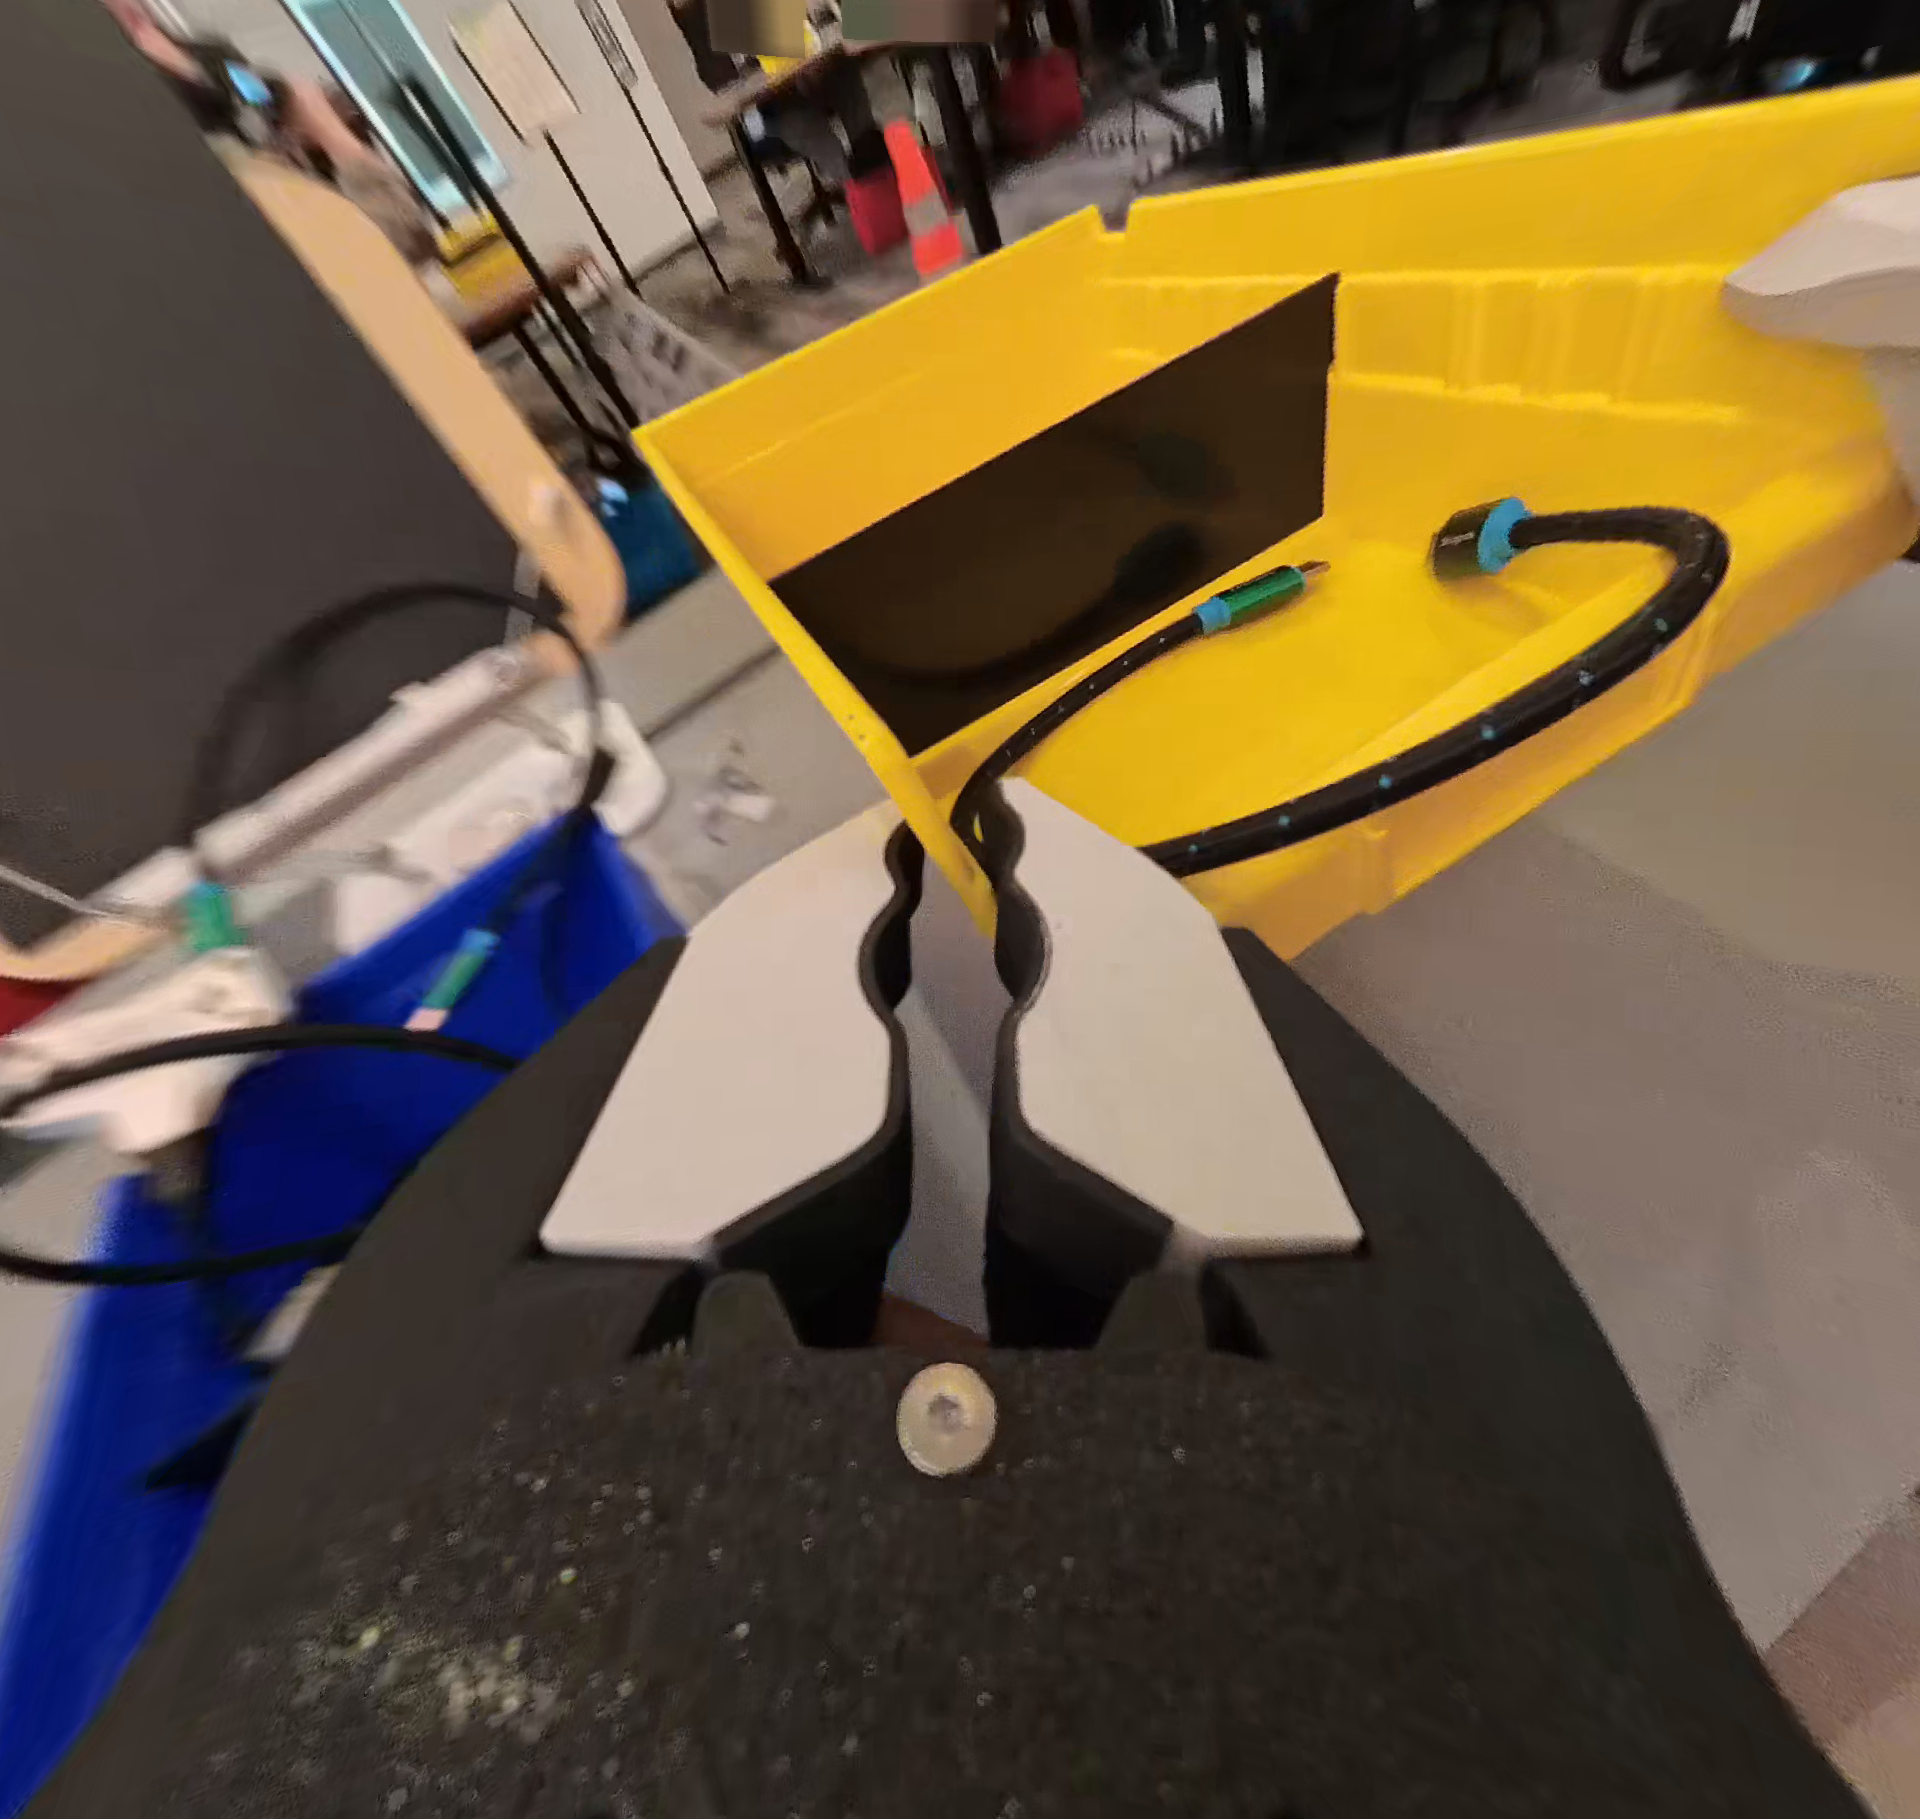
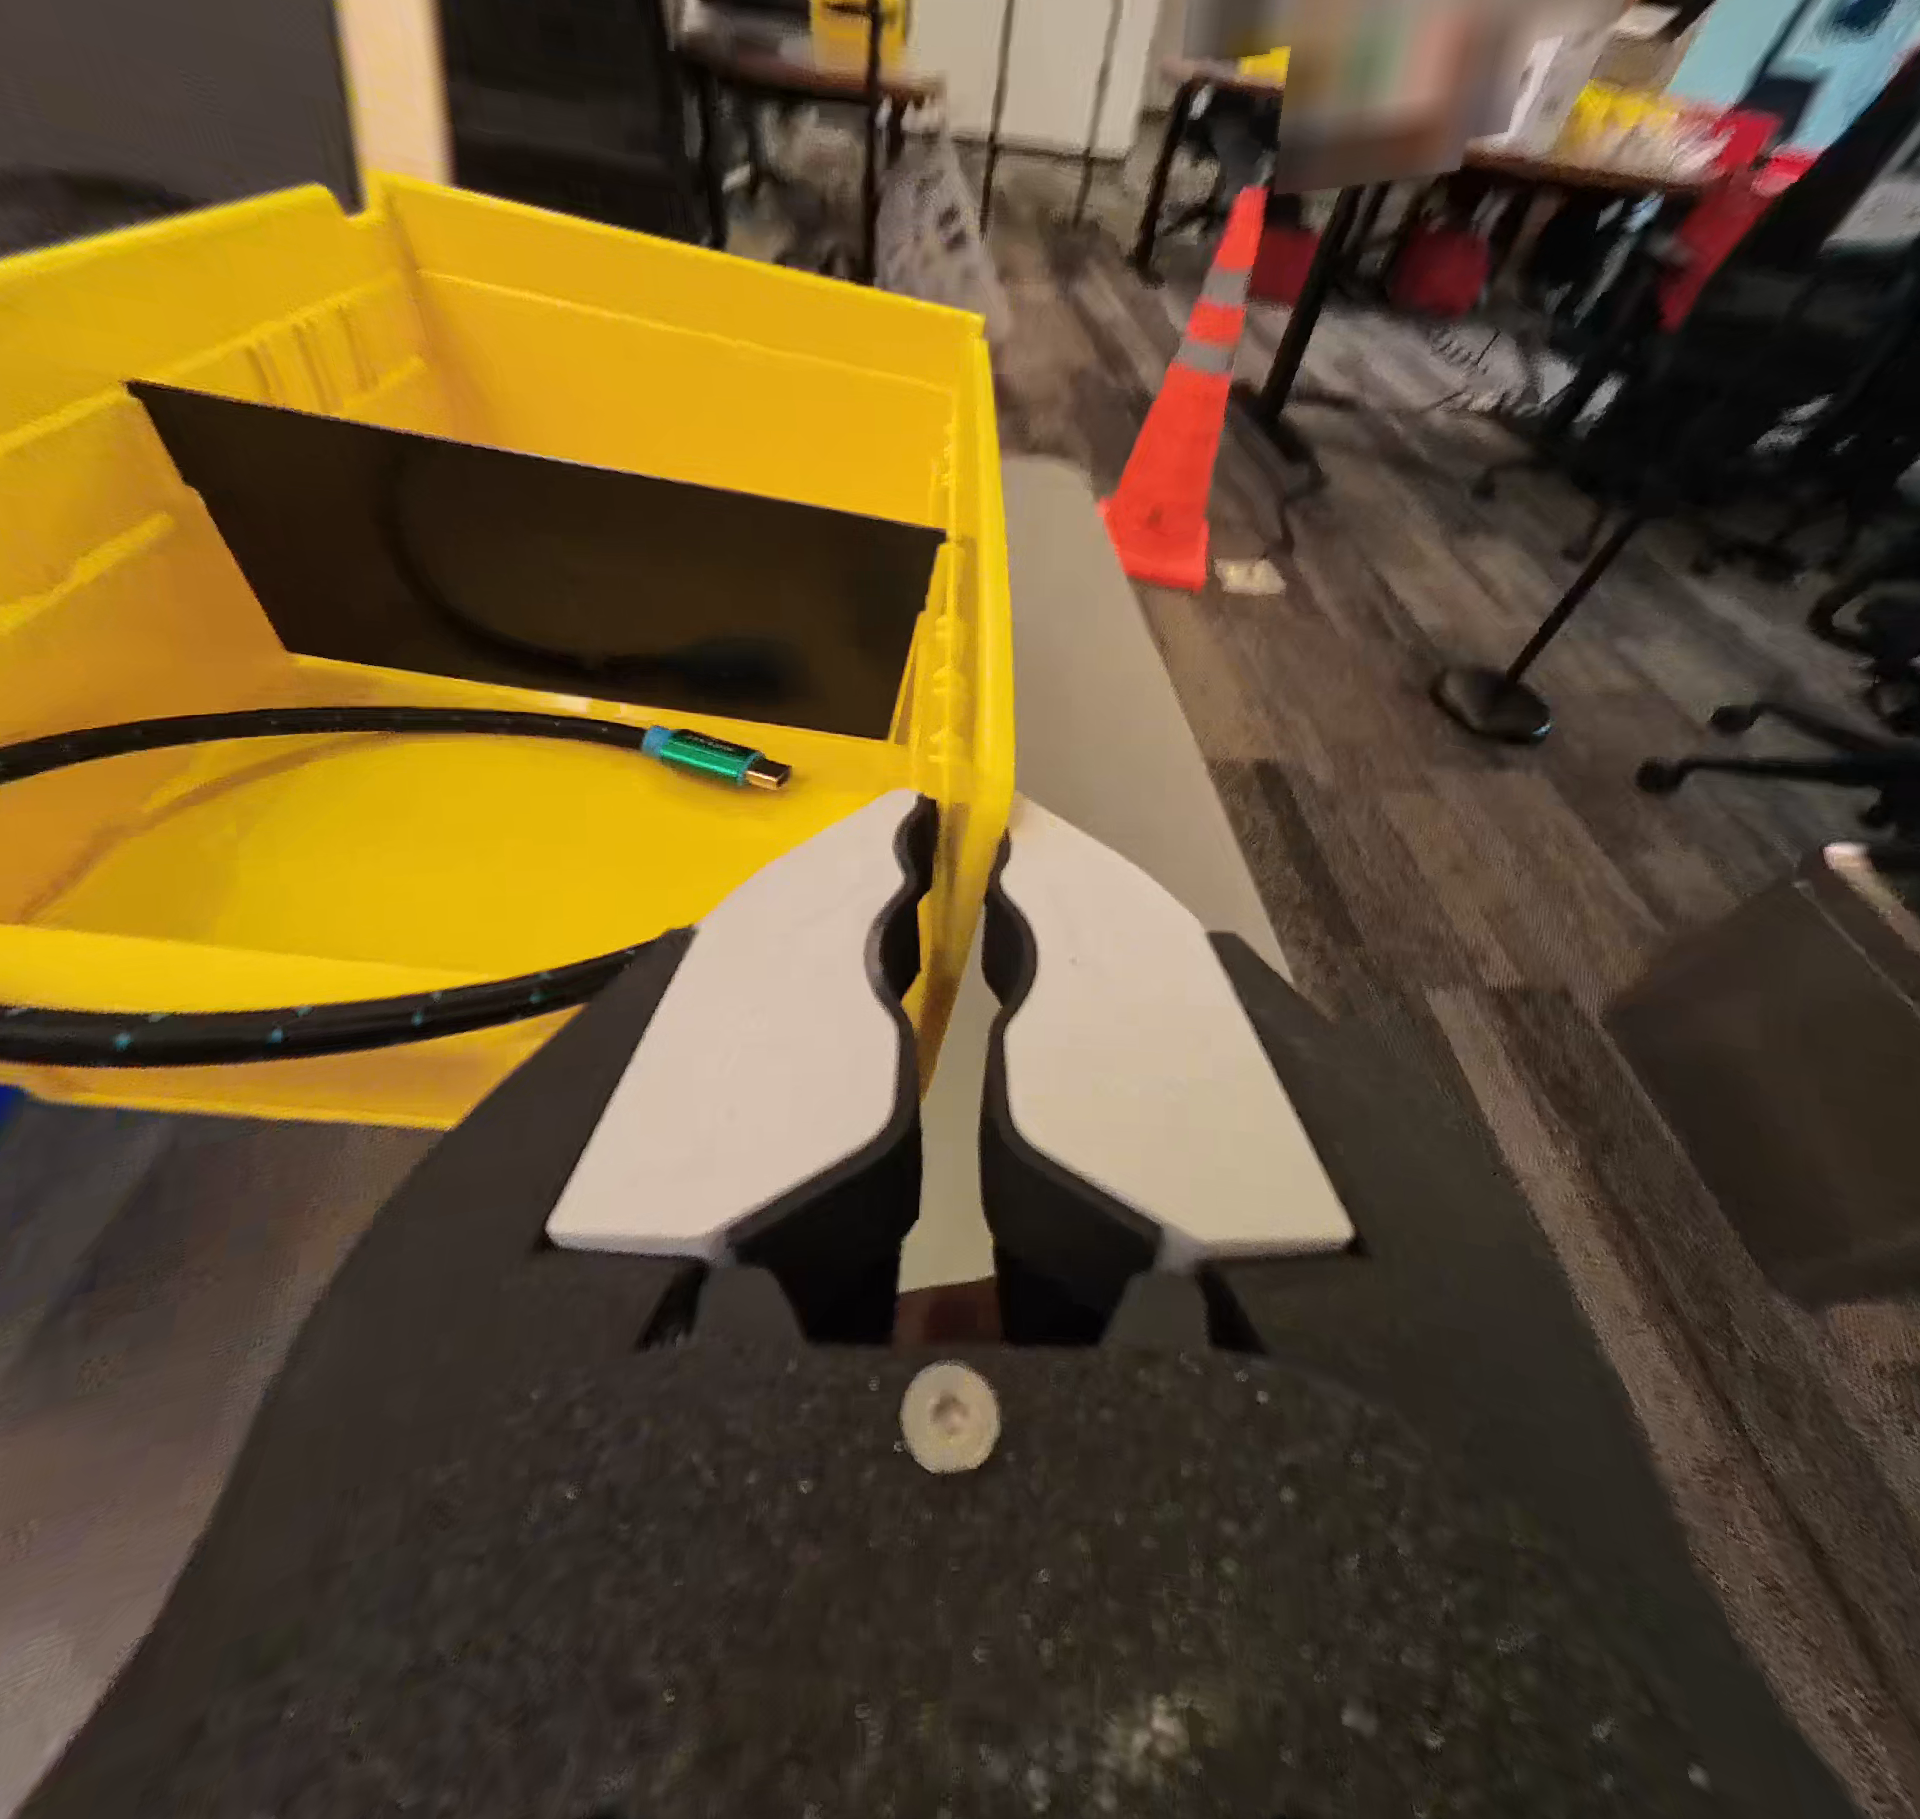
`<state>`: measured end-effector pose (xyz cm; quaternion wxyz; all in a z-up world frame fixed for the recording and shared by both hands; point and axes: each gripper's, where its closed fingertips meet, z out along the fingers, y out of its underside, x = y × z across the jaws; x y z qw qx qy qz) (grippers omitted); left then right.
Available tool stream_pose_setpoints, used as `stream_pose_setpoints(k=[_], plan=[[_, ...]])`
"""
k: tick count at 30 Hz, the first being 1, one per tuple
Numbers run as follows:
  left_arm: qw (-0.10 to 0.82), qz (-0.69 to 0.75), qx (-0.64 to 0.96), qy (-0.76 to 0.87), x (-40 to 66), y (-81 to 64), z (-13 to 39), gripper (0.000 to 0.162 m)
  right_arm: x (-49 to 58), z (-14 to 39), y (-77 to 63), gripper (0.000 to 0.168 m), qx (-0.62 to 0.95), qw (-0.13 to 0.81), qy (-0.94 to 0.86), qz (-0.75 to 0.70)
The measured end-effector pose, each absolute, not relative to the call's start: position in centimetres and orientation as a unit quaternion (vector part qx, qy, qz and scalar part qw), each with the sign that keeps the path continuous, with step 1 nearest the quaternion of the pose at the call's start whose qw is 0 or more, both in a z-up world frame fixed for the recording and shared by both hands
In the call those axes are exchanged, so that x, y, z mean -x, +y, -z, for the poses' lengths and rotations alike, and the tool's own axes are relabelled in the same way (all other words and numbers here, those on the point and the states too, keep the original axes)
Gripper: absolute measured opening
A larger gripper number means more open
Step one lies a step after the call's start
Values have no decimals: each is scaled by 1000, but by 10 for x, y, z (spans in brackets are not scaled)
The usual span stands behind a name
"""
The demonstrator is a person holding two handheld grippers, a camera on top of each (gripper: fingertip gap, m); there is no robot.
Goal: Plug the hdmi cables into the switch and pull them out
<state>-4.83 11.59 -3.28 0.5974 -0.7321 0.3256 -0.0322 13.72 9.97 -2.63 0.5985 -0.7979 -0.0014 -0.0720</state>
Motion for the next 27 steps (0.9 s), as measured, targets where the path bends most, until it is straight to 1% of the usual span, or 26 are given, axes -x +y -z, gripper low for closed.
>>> stream_pose_setpoints(k=[2, 4, 6, 7, 12, 14, 18, 19, 21, 24, 27], plan=[[570, 51, 759, 310, 25, 123, 68, 11, -164, 64, 117, 4, 821, 571, -10, 27], [564, 45, 769, 296, 17, 125, 92, 11, -175, 90, 125, 4, 830, 557, -18, 9], [585, 34, 756, 291, 18, 126, 104, 12, -176, 99, 130, 3, 816, 577, -22, 10], [576, 30, 762, 293, 18, 127, 114, 12, -176, 105, 131, 3, 814, 581, -19, 11], [527, 64, 799, 281, 20, 139, 151, 14, -173, 143, 144, 4, 849, 529, -11, 7], [521, 54, 802, 285, 20, 148, 152, 15, -173, 142, 153, 5, 843, 537, -5, 17], [482, 105, 822, 283, 16, 148, 149, 24, -177, 143, 160, 8, 852, 521, 14, 43], [482, 113, 820, 288, 19, 144, 143, 26, -176, 144, 158, 13, 856, 515, 10, 49], [497, 143, 799, 309, 22, 131, 125, 26, -178, 140, 150, 30, 853, 517, -1, 71], [487, 186, 788, 328, 35, 99, 100, 31, -188, 116, 133, 33, 835, 538, 8, 116], [496, 241, 755, 353, 51, 50, 64, 31, -169, 79, 116, 33, 811, 577, 26, 94]])
